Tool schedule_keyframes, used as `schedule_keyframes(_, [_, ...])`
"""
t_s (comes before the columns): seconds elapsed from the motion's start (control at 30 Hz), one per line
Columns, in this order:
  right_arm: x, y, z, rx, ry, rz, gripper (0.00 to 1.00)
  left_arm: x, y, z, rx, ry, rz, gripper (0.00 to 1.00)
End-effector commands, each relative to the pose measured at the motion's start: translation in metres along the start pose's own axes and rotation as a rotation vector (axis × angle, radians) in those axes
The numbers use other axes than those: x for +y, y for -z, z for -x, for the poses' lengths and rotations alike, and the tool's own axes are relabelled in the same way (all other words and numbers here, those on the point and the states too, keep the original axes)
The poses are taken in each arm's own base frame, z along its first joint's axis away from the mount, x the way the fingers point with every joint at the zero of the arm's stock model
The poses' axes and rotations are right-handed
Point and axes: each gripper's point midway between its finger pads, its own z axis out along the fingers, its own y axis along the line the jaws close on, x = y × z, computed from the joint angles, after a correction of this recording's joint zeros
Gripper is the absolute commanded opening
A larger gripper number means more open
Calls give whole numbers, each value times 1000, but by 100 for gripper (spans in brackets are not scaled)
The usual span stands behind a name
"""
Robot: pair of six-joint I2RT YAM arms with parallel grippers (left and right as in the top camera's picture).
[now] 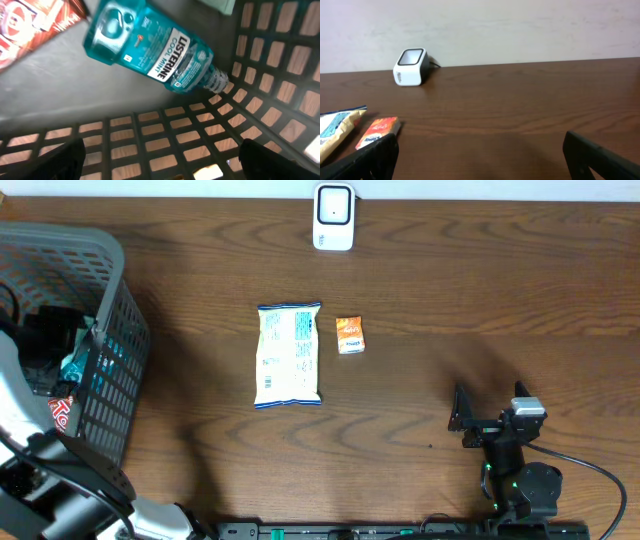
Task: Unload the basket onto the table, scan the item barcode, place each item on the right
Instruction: 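Reach the left gripper into the basket and grasp the teal mouthwash bottle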
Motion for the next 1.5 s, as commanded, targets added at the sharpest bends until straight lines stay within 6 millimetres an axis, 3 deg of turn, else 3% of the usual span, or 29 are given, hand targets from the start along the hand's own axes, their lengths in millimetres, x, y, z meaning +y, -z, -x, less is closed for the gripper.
schedule_keyframes(0.0, [2,0,-1,0,-11,6,99,-2,-14,-6,70,27,-10,98])
schedule_keyframes(0.17, [2,0,-1,0,-11,6,99,-4,-27,-4,81,90,7,98])
schedule_keyframes(0.37, [2,0,-1,0,-11,6,99,-11,-30,-5,62,135,2,98])
schedule_keyframes(0.7, [2,0,-1,0,-11,6,99,-7,-35,-3,-58,211,109,98])
schedule_keyframes(1.07, [2,0,-1,0,-11,6,99,-10,-36,1,-103,241,112,98])
schedule_keyframes(1.47, [2,0,-1,0,-11,6,99,20,-44,12,-235,565,202,98])
